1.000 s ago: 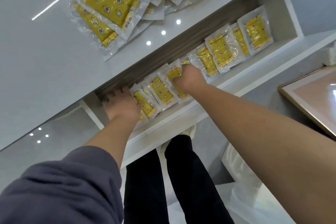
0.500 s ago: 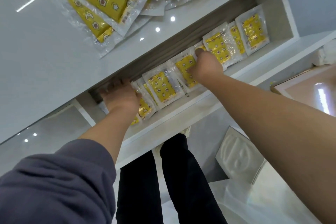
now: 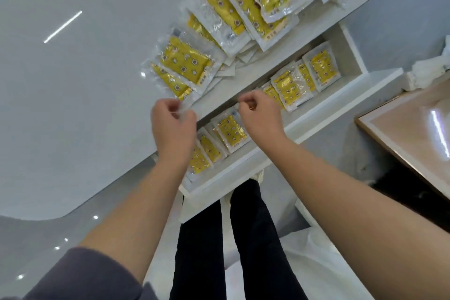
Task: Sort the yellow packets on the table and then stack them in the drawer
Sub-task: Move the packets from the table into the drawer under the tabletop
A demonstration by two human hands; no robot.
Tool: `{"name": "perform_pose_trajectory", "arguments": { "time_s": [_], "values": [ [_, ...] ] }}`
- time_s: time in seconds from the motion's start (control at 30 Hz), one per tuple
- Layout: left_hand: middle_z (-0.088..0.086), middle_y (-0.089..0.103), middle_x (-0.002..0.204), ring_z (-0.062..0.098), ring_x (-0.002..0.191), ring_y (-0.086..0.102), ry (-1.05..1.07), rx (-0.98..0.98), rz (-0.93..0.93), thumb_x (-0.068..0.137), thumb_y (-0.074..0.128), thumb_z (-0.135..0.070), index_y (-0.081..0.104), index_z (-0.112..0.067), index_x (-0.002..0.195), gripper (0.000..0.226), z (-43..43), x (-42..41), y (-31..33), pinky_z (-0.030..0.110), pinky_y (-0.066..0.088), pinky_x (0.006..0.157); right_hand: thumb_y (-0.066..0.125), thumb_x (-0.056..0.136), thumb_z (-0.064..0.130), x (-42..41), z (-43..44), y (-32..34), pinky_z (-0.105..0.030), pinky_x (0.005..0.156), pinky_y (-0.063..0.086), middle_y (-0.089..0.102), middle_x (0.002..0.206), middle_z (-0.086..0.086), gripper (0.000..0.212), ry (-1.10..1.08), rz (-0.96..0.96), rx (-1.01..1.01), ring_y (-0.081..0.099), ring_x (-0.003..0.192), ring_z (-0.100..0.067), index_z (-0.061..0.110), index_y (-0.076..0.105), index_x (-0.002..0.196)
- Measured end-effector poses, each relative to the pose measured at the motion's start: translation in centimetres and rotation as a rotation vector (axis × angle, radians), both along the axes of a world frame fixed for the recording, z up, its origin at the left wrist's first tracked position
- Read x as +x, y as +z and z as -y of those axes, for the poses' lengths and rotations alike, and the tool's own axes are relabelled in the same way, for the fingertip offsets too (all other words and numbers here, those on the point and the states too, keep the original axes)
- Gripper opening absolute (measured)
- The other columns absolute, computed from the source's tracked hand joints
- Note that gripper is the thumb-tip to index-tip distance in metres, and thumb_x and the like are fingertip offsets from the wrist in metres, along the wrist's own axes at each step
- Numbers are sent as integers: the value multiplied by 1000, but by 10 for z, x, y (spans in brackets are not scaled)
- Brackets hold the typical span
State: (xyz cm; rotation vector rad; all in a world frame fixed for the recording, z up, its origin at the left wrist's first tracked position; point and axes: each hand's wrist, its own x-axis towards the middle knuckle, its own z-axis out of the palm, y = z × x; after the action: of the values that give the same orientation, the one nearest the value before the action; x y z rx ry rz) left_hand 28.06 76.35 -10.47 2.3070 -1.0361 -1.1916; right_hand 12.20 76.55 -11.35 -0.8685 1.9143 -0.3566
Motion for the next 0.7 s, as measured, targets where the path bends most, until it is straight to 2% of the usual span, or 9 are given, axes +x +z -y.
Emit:
{"name": "perform_pose_trajectory", "arguments": {
  "time_s": [0.07, 0.13, 0.17, 0.23, 0.3, 0.4, 0.47, 0.57, 0.7],
  "values": [
    [4, 53, 115, 18, 96, 57, 354, 120, -123, 83, 64, -24, 43, -19, 114, 38, 27, 14, -5, 17, 42, 72, 56, 92, 16, 18, 16, 11, -26, 65, 52, 68, 93, 1, 10, -180, 176, 69, 64, 76, -13, 20, 62, 98],
    [7, 54, 111, 20, 90, 58, 532, 227, -255, 80, 66, -27, 42, -16, 119, 46, 51, 22, -10, 28, 47, 75, 56, 94, 20, 34, 33, 18, -26, 59, 50, 68, 97, -4, 13, -334, 338, 180, 63, 70, -13, 18, 60, 106],
    [8, 57, 104, 18, 82, 59, 547, 257, -303, 81, 66, -26, 47, -13, 119, 44, 60, 23, -11, 26, 46, 67, 57, 95, 21, 41, 41, 19, -26, 58, 49, 68, 95, -4, 13, -378, 372, 212, 62, 67, -13, 16, 61, 107],
    [6, 61, 86, 16, 66, 56, 485, 278, -342, 84, 65, -23, 61, -10, 102, 23, 76, 23, -12, 20, 38, 50, 59, 95, 24, 53, 53, 16, -25, 54, 46, 68, 85, -2, 10, -418, 364, 235, 60, 59, -11, 16, 63, 92],
    [2, 61, 77, 16, 63, 53, 440, 292, -288, 84, 66, -24, 65, -11, 93, 15, 86, 23, -11, 20, 34, 49, 61, 94, 24, 61, 59, 9, -23, 49, 42, 65, 73, 0, 16, -425, 310, 252, 58, 51, -9, 16, 61, 79],
    [3, 60, 105, 15, 80, 55, 403, 222, -135, 79, 69, -29, 58, -10, 115, 42, 91, 29, -15, 24, 41, 61, 61, 93, 22, 69, 55, 4, -23, 47, 39, 62, 66, 1, 23, -355, 256, 307, 56, 46, -9, 15, 56, 73],
    [4, 49, 125, 18, 93, 53, 388, 224, -59, 79, 70, -32, 47, -12, 121, 52, 89, 32, -12, 25, 41, 68, 61, 92, 21, 73, 46, 4, -25, 51, 43, 64, 66, 0, 26, -268, 234, 338, 58, 48, -11, 14, 53, 69],
    [6, 39, 134, 21, 96, 46, 399, 297, -35, 80, 70, -33, 37, -12, 129, 62, 85, 29, -6, 28, 40, 69, 61, 91, 20, 79, 35, 3, -29, 56, 47, 68, 67, -3, 24, -198, 197, 368, 62, 55, -16, 13, 56, 70],
    [10, 39, 136, 28, 106, 50, 390, 389, -20, 74, 77, -40, 33, -10, 130, 77, 88, 30, -8, 37, 49, 85, 62, 91, 18, 87, 34, 4, -23, 47, 47, 64, 69, -4, 18, -292, 276, 410, 65, 58, -16, 12, 55, 76]
  ]
}}
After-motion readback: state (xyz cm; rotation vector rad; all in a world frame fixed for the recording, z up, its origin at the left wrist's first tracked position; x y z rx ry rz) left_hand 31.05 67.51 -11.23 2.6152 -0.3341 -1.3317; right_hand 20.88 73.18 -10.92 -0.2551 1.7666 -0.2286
